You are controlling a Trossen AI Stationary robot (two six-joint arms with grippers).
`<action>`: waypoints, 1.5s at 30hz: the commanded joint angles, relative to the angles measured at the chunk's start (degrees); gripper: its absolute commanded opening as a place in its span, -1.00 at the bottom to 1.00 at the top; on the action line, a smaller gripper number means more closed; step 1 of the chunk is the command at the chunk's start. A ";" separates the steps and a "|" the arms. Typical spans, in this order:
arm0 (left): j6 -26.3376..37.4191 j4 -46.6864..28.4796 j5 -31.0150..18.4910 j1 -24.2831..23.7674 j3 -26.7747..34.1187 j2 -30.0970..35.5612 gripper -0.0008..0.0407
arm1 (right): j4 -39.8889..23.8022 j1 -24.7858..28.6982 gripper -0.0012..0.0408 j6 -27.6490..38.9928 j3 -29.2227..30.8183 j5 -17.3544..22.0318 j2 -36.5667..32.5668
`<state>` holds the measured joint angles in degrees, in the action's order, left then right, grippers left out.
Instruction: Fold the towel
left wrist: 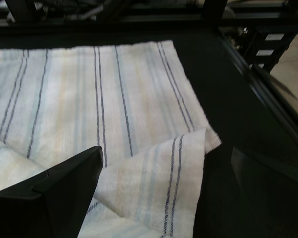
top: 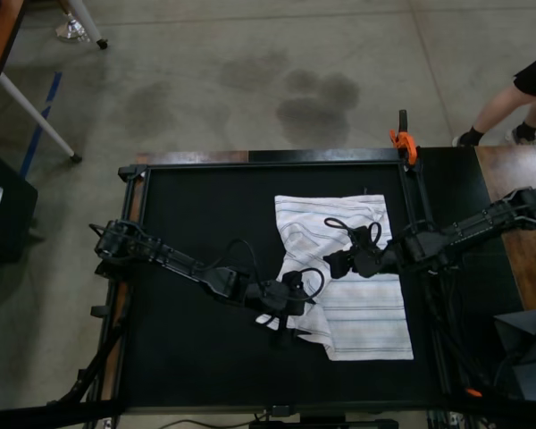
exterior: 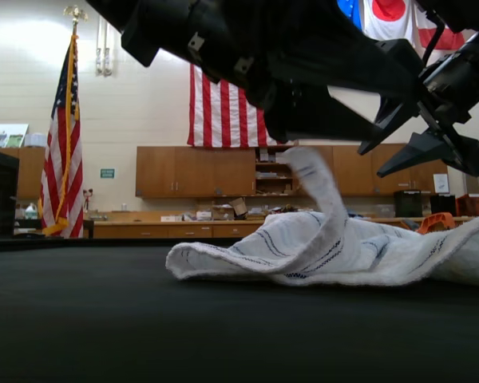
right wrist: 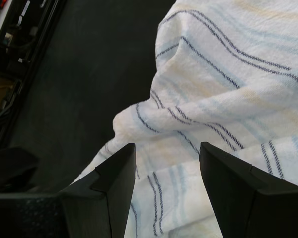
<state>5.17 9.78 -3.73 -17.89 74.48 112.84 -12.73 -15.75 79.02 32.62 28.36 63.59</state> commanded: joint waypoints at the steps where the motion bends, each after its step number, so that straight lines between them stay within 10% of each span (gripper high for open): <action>1: 0.15 -1.66 -0.55 0.02 -0.02 0.39 0.77 | 0.00 -0.48 -0.14 0.28 0.00 0.26 0.04; 15: -4.24 -17.64 -14.93 0.44 -1.66 -9.77 0.77 | 5.29 -5.70 -0.14 -1.16 0.00 0.61 3.85; 28: 3.17 -19.63 -20.81 3.56 -17.18 -22.58 0.77 | 33.31 -6.32 -0.14 -21.77 0.02 -5.22 23.02; 45: 6.21 -17.33 -22.05 3.52 -24.22 -26.45 0.77 | 7.04 -3.93 -0.14 -52.59 20.13 -10.86 32.48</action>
<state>11.46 -7.62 -25.85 -14.37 50.04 86.24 -3.75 -19.92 28.62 51.11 17.50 95.39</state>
